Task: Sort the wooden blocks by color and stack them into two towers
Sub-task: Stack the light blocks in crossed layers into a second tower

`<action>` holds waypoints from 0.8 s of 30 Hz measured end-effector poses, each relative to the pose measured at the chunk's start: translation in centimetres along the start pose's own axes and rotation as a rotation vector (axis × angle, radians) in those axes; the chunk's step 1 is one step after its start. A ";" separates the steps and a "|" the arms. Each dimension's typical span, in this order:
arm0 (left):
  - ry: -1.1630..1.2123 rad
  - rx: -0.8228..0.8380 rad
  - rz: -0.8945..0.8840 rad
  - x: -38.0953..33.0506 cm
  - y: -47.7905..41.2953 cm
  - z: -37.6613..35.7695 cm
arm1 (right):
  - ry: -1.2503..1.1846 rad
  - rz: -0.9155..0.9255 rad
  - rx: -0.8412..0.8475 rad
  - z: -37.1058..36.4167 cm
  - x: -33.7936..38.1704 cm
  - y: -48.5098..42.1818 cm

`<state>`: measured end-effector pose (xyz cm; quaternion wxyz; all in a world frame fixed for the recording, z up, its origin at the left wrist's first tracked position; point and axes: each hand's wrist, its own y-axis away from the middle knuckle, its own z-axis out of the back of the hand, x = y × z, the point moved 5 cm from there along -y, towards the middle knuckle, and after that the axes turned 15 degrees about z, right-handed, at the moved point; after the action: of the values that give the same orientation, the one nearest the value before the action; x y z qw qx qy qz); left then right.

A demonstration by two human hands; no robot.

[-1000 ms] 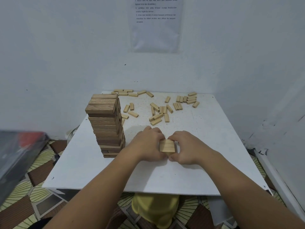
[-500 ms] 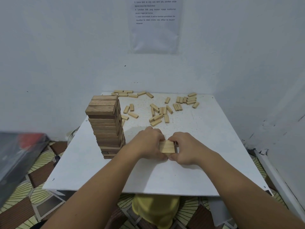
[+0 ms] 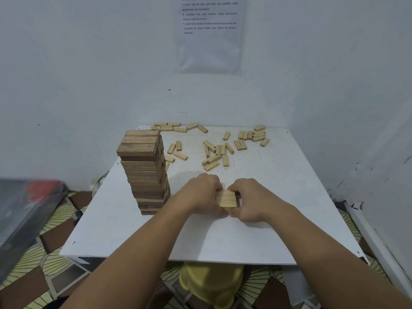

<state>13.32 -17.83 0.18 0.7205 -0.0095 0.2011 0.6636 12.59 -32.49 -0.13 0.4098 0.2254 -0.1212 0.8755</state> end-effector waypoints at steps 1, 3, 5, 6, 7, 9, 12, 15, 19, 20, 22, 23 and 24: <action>0.012 0.003 0.004 0.1 0.1 0.0 | -0.010 -0.004 0.000 0.0 0.0 0.0; 0.024 0.017 0.017 0.2 0.1 -0.1 | -0.017 -0.005 -0.002 0.0 0.0 0.1; 0.032 0.021 0.036 0.3 0.0 -0.1 | -0.017 -0.006 -0.002 0.0 0.0 0.1; 0.037 0.023 0.044 0.3 0.1 -0.1 | -0.019 -0.007 -0.001 0.0 0.1 0.1; 0.040 0.026 0.051 0.4 0.1 -0.2 | -0.021 -0.007 0.000 0.1 0.1 0.1; 0.046 0.028 0.062 0.5 0.3 -0.2 | -0.023 -0.003 0.000 0.1 0.1 0.0; 0.023 0.039 0.062 0.3 0.6 -0.2 | -0.016 0.006 -0.001 0.0 0.0 0.1; -0.029 0.034 0.043 0.0 0.9 -0.2 | -0.007 0.011 -0.003 -0.1 0.0 0.2; -0.025 0.013 0.041 0.0 1.5 -0.1 | -0.012 -0.005 -0.012 -0.2 0.1 0.6; -0.027 0.010 0.042 0.0 1.7 -0.1 | -0.014 -0.018 -0.009 -0.3 0.0 0.8; -0.007 0.012 0.047 0.1 2.2 0.0 | -0.021 -0.068 0.016 -0.5 -0.7 1.4; 0.018 0.018 0.045 0.1 2.5 0.2 | -0.020 -0.092 0.033 -0.6 -1.1 1.8; 0.055 0.021 0.042 0.0 2.8 0.3 | -0.020 -0.112 0.051 -0.7 -1.7 2.1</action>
<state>10.68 -17.37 1.16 0.7008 -0.0161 0.2278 0.6758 11.67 -34.68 -1.57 0.4511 0.2509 -0.0902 0.8517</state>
